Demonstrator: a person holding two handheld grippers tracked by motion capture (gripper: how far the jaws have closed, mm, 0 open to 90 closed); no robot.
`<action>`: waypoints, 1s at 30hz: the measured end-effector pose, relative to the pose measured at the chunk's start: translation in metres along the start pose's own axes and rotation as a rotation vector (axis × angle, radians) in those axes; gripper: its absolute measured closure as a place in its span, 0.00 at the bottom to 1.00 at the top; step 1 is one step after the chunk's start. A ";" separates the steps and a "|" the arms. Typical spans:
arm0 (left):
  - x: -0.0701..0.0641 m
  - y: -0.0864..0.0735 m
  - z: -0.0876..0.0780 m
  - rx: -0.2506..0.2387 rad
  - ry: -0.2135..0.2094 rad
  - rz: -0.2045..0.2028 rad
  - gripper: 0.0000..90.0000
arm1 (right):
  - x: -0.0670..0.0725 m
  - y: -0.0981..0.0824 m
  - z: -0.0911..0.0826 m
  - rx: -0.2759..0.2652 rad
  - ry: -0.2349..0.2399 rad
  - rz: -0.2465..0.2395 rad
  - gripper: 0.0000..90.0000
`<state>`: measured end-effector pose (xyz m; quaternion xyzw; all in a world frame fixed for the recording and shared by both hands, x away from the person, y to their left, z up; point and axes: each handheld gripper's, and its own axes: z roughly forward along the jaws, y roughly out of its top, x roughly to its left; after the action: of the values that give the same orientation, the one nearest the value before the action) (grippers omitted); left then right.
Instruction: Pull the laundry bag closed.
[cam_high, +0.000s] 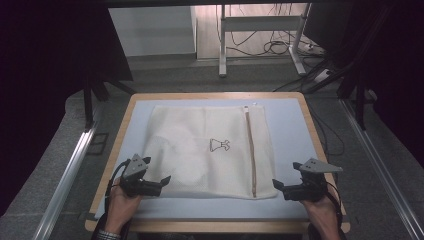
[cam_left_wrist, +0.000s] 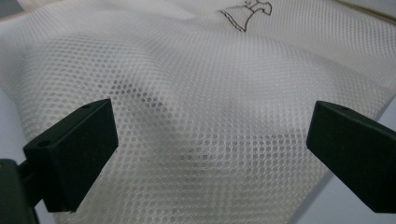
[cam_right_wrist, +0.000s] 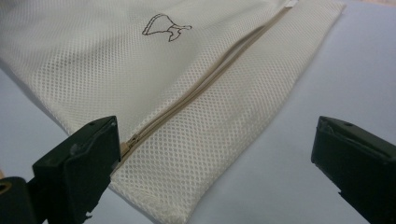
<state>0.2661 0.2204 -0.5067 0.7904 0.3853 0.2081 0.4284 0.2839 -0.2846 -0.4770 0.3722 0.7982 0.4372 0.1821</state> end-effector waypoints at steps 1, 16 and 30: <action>0.000 0.000 0.000 0.012 0.002 -0.006 0.02 | 0.001 0.000 0.000 0.000 -0.002 -0.011 0.02; 0.007 -0.001 0.000 0.006 0.015 -0.021 0.08 | -0.004 -0.001 0.001 0.012 -0.003 -0.050 0.02; 0.007 0.004 -0.005 -0.002 0.006 -0.041 0.08 | -0.004 -0.002 0.003 0.021 0.028 -0.043 0.02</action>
<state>0.2690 0.2267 -0.5008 0.7813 0.4023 0.2020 0.4324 0.2874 -0.2861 -0.4801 0.3510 0.8129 0.4300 0.1764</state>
